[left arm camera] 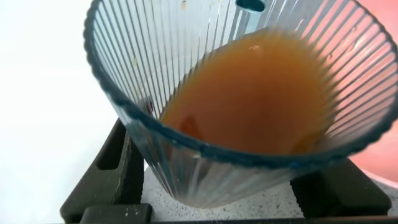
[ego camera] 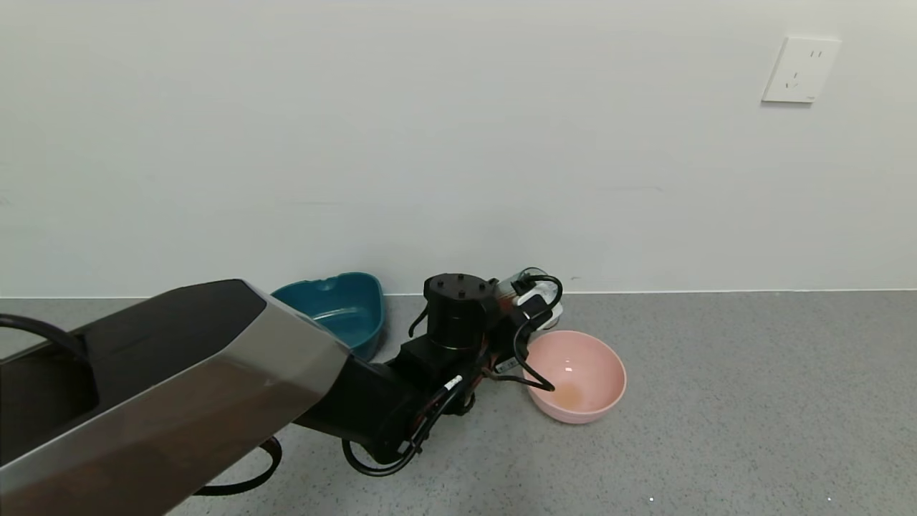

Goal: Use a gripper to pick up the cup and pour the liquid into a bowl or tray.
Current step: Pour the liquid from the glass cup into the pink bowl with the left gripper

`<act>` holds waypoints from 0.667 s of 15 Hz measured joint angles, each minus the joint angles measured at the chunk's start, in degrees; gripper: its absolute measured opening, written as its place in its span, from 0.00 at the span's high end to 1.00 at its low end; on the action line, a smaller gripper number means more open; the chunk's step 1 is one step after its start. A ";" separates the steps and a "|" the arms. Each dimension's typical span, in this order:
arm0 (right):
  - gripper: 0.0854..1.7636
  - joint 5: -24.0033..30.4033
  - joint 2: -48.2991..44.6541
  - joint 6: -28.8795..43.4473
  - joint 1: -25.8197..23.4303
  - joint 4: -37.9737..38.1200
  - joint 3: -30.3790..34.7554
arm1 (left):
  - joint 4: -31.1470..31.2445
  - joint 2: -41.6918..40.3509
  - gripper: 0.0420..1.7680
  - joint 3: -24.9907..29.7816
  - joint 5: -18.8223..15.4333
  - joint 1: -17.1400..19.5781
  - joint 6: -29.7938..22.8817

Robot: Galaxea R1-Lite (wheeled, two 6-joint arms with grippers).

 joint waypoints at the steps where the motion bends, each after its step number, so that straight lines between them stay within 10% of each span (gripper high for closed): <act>1: 0.03 0.00 0.00 0.02 0.00 0.01 0.00 | -0.01 0.04 0.27 0.01 0.05 0.00 0.41; 10: 0.03 0.00 0.00 0.04 -0.01 0.00 0.00 | -0.63 0.37 0.27 0.50 1.48 -0.55 6.10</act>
